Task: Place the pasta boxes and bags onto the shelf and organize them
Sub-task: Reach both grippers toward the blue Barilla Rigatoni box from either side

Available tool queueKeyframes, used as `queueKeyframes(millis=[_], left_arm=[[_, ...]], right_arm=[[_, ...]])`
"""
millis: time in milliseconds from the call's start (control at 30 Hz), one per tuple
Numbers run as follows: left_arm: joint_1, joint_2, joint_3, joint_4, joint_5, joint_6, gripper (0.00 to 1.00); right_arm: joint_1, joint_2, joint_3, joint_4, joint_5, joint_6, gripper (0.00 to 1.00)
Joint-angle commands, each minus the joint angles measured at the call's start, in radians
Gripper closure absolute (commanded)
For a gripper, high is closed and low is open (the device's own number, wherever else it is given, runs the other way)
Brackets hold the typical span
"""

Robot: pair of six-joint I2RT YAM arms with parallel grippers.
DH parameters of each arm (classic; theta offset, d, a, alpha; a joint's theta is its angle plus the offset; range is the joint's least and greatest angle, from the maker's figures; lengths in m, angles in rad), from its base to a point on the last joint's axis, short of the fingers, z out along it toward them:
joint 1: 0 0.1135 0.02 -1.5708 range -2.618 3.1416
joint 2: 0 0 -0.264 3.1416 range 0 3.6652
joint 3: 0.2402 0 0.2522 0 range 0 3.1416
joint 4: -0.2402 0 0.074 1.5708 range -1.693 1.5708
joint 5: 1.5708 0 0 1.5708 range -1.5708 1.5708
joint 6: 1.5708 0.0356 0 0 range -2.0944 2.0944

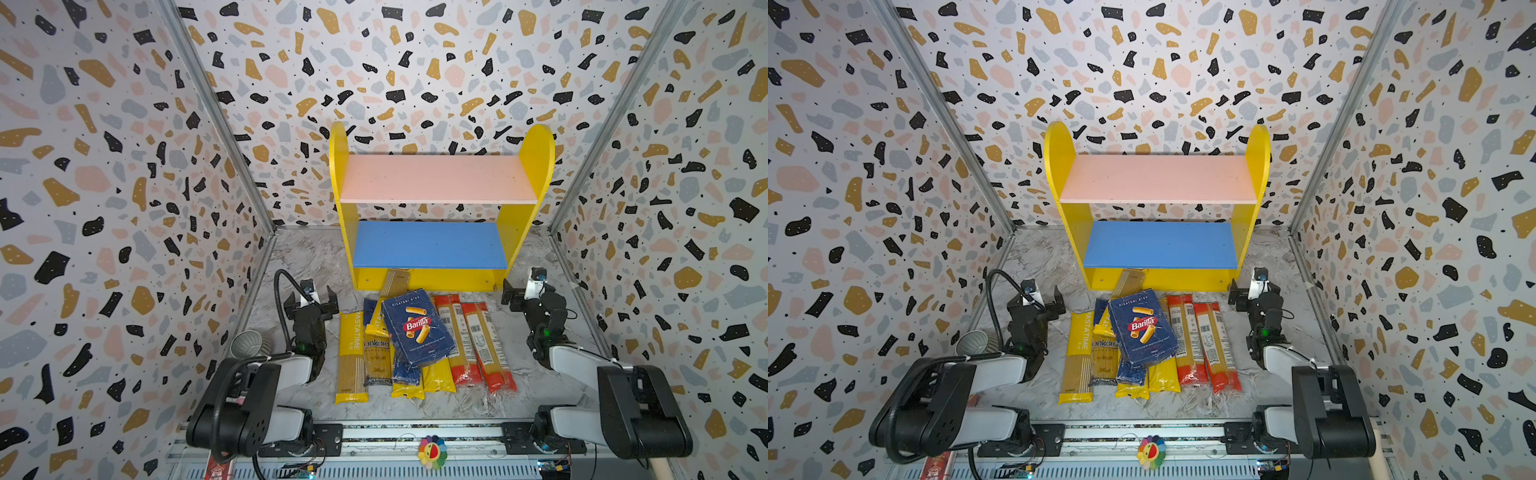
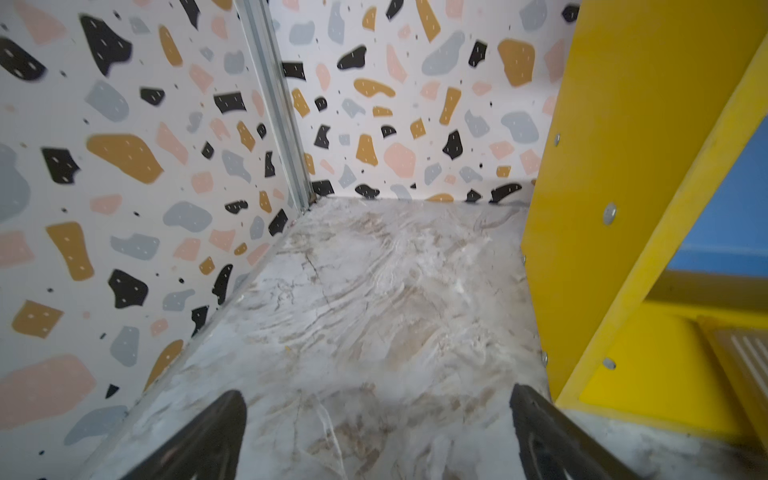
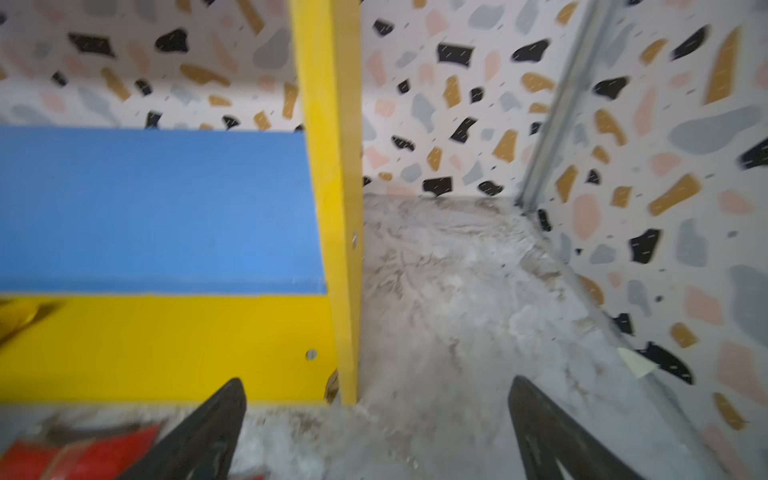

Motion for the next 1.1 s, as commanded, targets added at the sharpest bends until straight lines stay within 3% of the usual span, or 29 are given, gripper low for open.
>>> queueKeyframes(millis=[0, 67, 100, 267, 433, 667, 900, 1067], left_arm=[[-0.060, -0.102, 0.045, -0.089, -0.112, -0.008, 0.00], [-0.102, -0.166, 0.071, -0.162, -0.137, -0.051, 0.00], [-0.123, -0.188, 0.087, -0.199, -0.156, -0.079, 0.00], [-0.224, -0.236, 0.279, -0.611, -0.163, -0.270, 0.00], [-0.293, -0.411, 0.310, -0.857, -0.026, -0.435, 0.01], [-0.363, -0.688, 0.287, -1.122, 0.054, -0.565, 0.01], [-0.410, -0.714, 0.255, -1.208, 0.154, -0.660, 0.00], [-0.493, -0.649, 0.233, -1.170, 0.143, -0.695, 0.00]], right_arm=[[0.064, -0.070, 0.067, -0.297, 0.197, 0.074, 0.01], [0.097, -0.099, 0.108, -0.400, 0.282, 0.164, 0.01], [0.098, -0.107, 0.139, -0.466, 0.270, 0.205, 0.01], [0.084, -0.127, 0.241, -0.719, 0.017, 0.273, 0.01], [0.098, -0.198, 0.250, -0.848, -0.239, 0.289, 0.01], [0.175, -0.351, 0.236, -0.974, -0.377, 0.310, 0.01], [0.187, -0.344, 0.192, -0.984, -0.567, 0.341, 0.01], [0.232, -0.276, 0.162, -0.946, -0.660, 0.344, 0.01]])
